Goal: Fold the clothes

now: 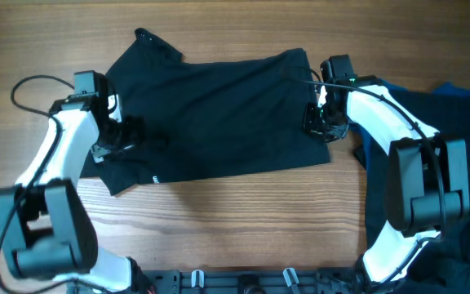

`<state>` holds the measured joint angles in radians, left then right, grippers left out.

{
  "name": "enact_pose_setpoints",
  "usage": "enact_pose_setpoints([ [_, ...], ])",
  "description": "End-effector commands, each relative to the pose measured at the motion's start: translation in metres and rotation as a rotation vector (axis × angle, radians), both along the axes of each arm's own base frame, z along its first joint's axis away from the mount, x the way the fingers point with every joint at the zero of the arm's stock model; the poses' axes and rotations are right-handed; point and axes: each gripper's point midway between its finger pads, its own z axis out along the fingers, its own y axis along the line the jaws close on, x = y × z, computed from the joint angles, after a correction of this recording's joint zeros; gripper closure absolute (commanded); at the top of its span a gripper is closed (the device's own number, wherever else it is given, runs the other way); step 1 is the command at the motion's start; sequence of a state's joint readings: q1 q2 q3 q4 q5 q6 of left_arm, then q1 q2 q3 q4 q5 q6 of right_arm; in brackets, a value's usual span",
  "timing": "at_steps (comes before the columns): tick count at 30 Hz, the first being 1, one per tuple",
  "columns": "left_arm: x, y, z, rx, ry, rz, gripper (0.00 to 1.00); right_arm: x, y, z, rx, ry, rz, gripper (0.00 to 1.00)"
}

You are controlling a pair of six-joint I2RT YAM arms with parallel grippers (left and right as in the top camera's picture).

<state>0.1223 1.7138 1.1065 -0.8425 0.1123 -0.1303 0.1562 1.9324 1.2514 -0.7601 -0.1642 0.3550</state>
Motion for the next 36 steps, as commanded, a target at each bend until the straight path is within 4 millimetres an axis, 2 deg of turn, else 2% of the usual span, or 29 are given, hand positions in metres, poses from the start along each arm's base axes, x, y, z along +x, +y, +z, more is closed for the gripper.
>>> enact_pose_setpoints([
  [1, 0.011, -0.004, -0.024, -0.025, 0.012, -0.023, 0.43, 0.002, 0.004, -0.003, 0.019, 0.000, -0.011, 0.84],
  [2, 0.015, -0.003, -0.030, -0.024, 0.010, -0.023, 0.60, 0.003, 0.004, -0.003, 0.020, -0.001, -0.012, 0.84],
  [3, 0.020, -0.002, -0.036, -0.019, 0.002, -0.023, 0.85, 0.002, 0.004, -0.003, 0.019, 0.000, -0.011, 0.84],
  [4, 0.024, 0.000, -0.038, -0.013, -0.013, -0.021, 0.96, 0.001, 0.004, -0.003, 0.022, 0.005, -0.010, 0.85],
  [8, 0.045, 0.009, -0.029, 0.007, -0.085, 0.069, 0.96, -0.005, 0.004, -0.004, 0.022, 0.027, -0.007, 0.83],
  [10, 0.050, 0.022, -0.022, 0.049, -0.093, 0.097, 0.96, -0.004, -0.001, -0.005, -0.007, 0.024, -0.011, 0.74],
  [12, 0.044, 0.045, -0.020, 0.136, -0.064, 0.157, 0.96, -0.003, -0.007, -0.005, -0.035, 0.020, -0.018, 0.66],
  [13, 0.042, 0.050, -0.020, 0.144, -0.059, 0.168, 0.96, -0.003, -0.007, -0.005, -0.036, 0.019, -0.017, 0.64],
  [14, 0.042, 0.052, -0.020, 0.135, -0.059, 0.175, 0.95, -0.003, -0.007, -0.005, -0.035, 0.017, -0.012, 0.62],
  [15, 0.041, 0.051, -0.020, 0.109, -0.055, 0.180, 0.71, -0.003, -0.005, -0.005, -0.027, 0.011, 0.038, 0.57],
  [16, 0.039, 0.046, -0.018, 0.074, -0.052, 0.180, 0.52, -0.004, -0.004, -0.005, -0.021, 0.008, 0.085, 0.49],
  [17, 0.038, 0.042, -0.015, 0.045, -0.056, 0.178, 0.43, -0.006, -0.005, -0.005, -0.022, 0.014, 0.086, 0.47],
  [18, 0.038, 0.039, -0.008, 0.027, -0.068, 0.175, 0.37, -0.007, -0.006, -0.005, -0.016, 0.019, 0.089, 0.47],
  [20, 0.039, 0.038, 0.006, 0.023, -0.094, 0.171, 0.32, -0.007, 0.000, -0.002, 0.034, 0.011, 0.138, 0.48],
  [23, 0.032, 0.036, 0.042, 0.027, -0.127, 0.171, 0.17, -0.003, 0.006, 0.016, 0.091, -0.038, 0.160, 0.47],
  [24, 0.024, 0.035, 0.052, 0.026, -0.125, 0.171, 0.16, -0.001, 0.006, 0.025, 0.092, -0.064, 0.161, 0.45],
  [26, 0.010, 0.032, 0.058, 0.025, -0.091, 0.172, 0.14, -0.001, 0.006, 0.042, 0.094, -0.100, 0.159, 0.42],
  [29, -0.026, 0.025, 0.051, 0.004, 0.063, 0.216, 0.14, -0.010, 0.004, 0.058, 0.099, -0.082, 0.087, 0.35],
  [32, -0.062, 0.018, 0.033, -0.012, 0.204, 0.310, 0.14, -0.028, 0.000, 0.053, 0.087, 0.007, 0.032, 0.32],
  [36, -0.086, 0.020, -0.004, -0.008, 0.257, 0.401, 0.13, -0.039, -0.024, 0.034, 0.008, 0.061, -0.053, 0.30],
])
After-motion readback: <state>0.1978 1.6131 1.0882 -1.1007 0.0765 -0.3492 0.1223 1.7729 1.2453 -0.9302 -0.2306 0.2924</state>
